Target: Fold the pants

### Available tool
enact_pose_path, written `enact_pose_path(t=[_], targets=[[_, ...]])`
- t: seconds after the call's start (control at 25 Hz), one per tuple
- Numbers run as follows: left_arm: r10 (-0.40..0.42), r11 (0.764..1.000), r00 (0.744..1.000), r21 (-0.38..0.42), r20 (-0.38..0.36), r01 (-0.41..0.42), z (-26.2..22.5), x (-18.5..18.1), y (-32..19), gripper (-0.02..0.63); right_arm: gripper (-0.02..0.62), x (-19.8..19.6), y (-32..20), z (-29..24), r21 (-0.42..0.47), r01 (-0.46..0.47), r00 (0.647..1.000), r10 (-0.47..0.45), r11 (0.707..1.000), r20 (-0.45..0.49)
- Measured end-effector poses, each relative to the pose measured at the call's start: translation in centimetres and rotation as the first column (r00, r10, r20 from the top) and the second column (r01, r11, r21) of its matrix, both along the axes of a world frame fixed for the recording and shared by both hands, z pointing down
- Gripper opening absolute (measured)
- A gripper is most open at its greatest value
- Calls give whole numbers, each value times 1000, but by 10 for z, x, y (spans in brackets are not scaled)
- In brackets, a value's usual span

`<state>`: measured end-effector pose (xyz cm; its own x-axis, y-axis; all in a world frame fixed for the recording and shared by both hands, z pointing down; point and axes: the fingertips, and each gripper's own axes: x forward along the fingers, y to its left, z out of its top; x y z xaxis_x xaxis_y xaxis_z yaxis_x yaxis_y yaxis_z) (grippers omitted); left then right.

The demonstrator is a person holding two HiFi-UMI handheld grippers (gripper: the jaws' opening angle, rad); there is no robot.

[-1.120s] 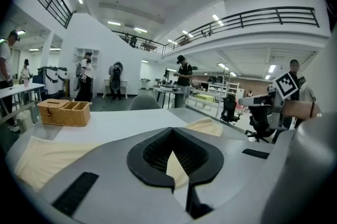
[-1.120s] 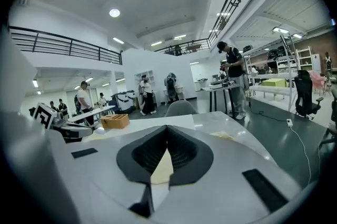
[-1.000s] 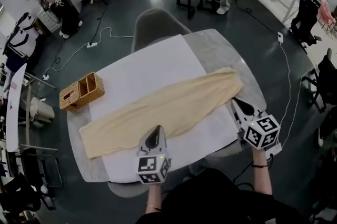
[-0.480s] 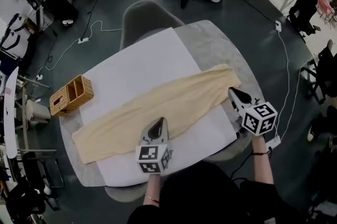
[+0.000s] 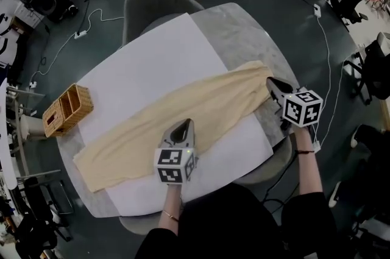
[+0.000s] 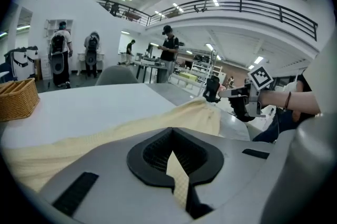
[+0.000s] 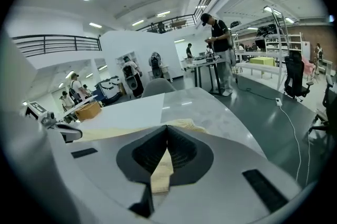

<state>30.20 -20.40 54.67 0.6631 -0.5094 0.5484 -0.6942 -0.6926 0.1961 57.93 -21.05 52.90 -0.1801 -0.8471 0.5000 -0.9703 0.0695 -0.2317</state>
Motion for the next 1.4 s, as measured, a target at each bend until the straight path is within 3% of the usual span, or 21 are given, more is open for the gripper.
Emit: enact_pose_path(t=[0.36,0.48,0.6,0.76,0.96,1.2,1.28,1.4], targets=[[21,999,1000,-49,-1,-21,13,15,-26,8,17,38,-32,41,-153,-31,998,23,988,-57],[20,998,1000,-59,-1,-20,18,17,-31,8,138,43,-40,60,-209,-7,999,-2,978,-38],[18,997,1000,-70,1,-18,22,18,-34,8,194,47,-44,78,-263,19,998,-33,965,-48],[12,997,1000,-82,1,-12,26,19,-37,8,222,58,-50,95,-313,13,999,-25,950,-35],[-3,996,1000,-86,0,3,27,17,-40,8,224,55,-55,106,-340,44,999,-41,939,16],[-21,996,1000,-88,7,21,28,17,-42,8,222,47,-52,114,-418,106,971,-184,902,-150],[-19,996,1000,-87,11,20,29,18,-41,8,161,42,-52,115,-431,131,960,-223,893,-172],[-22,996,1000,-88,14,23,28,18,-41,8,142,40,-52,115,-437,147,959,-235,887,-155]])
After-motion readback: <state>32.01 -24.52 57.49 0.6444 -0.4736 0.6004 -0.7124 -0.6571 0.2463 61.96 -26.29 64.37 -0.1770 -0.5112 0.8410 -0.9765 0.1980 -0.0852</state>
